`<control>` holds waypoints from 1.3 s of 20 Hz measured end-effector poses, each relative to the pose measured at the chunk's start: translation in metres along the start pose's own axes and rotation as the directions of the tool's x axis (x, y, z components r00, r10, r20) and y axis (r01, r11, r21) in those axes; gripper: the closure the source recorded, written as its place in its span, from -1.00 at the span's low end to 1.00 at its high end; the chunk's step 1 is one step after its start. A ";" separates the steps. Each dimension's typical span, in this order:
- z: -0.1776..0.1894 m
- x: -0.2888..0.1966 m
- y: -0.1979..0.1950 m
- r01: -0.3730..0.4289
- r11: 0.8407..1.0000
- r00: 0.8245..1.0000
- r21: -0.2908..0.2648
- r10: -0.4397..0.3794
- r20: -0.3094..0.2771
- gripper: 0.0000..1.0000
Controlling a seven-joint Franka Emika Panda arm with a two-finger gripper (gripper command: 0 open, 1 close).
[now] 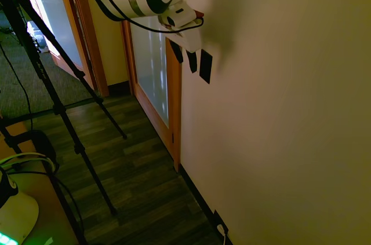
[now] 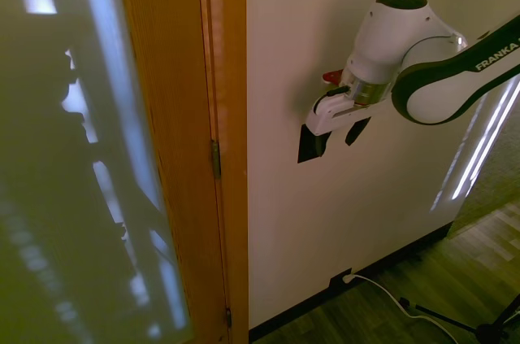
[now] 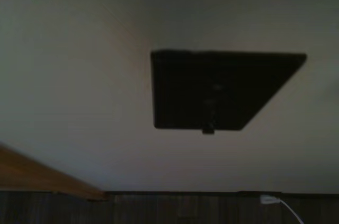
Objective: Turn on the light
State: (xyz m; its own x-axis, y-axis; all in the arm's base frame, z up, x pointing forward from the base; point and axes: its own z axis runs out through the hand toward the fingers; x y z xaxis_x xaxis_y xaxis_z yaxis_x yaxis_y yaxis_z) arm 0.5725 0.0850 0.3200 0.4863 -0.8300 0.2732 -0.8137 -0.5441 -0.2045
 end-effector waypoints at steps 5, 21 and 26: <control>0.022 0.011 -0.012 -0.038 0.999 0.999 0.011 0.039 -0.018 -1.00; 0.050 0.005 -0.024 -0.089 0.996 0.995 0.020 0.090 -0.051 1.00; 0.050 0.006 -0.023 -0.091 0.996 0.994 0.021 0.092 -0.053 1.00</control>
State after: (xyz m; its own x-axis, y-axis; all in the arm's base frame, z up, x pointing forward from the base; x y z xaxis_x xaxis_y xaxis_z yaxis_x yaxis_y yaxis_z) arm 0.6102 0.0865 0.2792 0.3922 -0.8686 0.3028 -0.8477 -0.4691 -0.2478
